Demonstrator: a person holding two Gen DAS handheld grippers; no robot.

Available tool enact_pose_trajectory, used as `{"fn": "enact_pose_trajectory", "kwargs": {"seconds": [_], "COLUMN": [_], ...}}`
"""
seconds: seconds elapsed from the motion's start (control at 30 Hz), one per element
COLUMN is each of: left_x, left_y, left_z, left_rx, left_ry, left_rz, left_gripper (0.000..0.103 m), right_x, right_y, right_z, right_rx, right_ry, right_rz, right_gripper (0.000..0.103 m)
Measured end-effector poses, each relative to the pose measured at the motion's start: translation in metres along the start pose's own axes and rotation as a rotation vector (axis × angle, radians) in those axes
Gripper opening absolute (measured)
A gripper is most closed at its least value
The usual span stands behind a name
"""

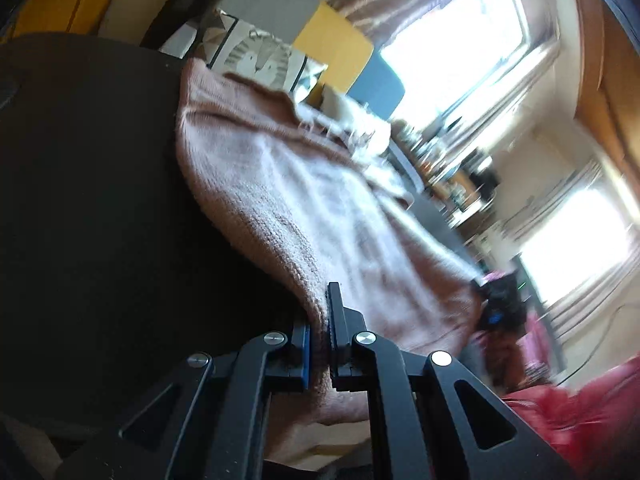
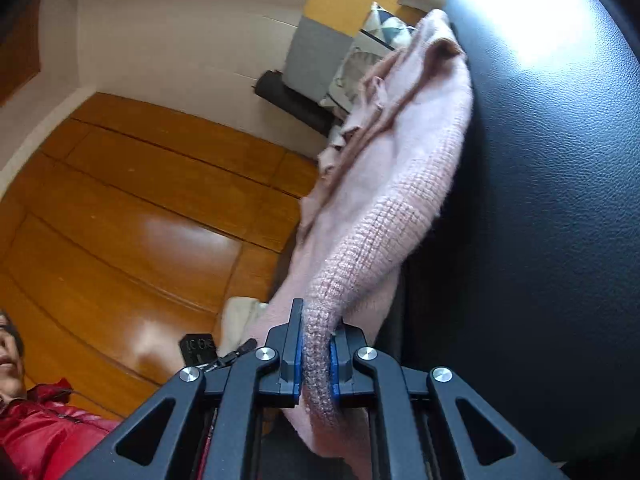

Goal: Fold clothes

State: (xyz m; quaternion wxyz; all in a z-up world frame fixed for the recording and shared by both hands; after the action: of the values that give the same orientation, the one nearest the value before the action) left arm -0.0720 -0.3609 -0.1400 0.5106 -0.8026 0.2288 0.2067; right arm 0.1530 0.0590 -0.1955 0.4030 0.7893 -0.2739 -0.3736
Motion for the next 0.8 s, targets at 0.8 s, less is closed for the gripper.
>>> {"fn": "enact_pose_trajectory", "kwargs": {"seconds": [0.8], "left_x": [-0.089], "left_y": [0.054], "left_z": [0.018], "left_rx": [0.327], "left_ry": [-0.202], "left_rz": [-0.266], "left_gripper": [0.006], "right_x": [-0.052], "right_y": [0.021], "right_z": [0.005], "right_rx": [-0.21], "right_ry": [-0.137], "right_rz": [0.139], "right_gripper": [0.008]}}
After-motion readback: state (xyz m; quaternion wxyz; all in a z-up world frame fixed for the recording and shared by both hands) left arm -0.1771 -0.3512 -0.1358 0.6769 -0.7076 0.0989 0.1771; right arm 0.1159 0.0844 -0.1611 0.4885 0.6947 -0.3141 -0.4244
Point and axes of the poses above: each gripper's, at about its wrist camera, not at the fingertips, and z roughly the way its jaws point, y to its left, x to its underside, the point moved 1 cm from there along z, roughly the way its jaws point, and after that the axes turned 13 degrees about x, right-handed, at the moved point
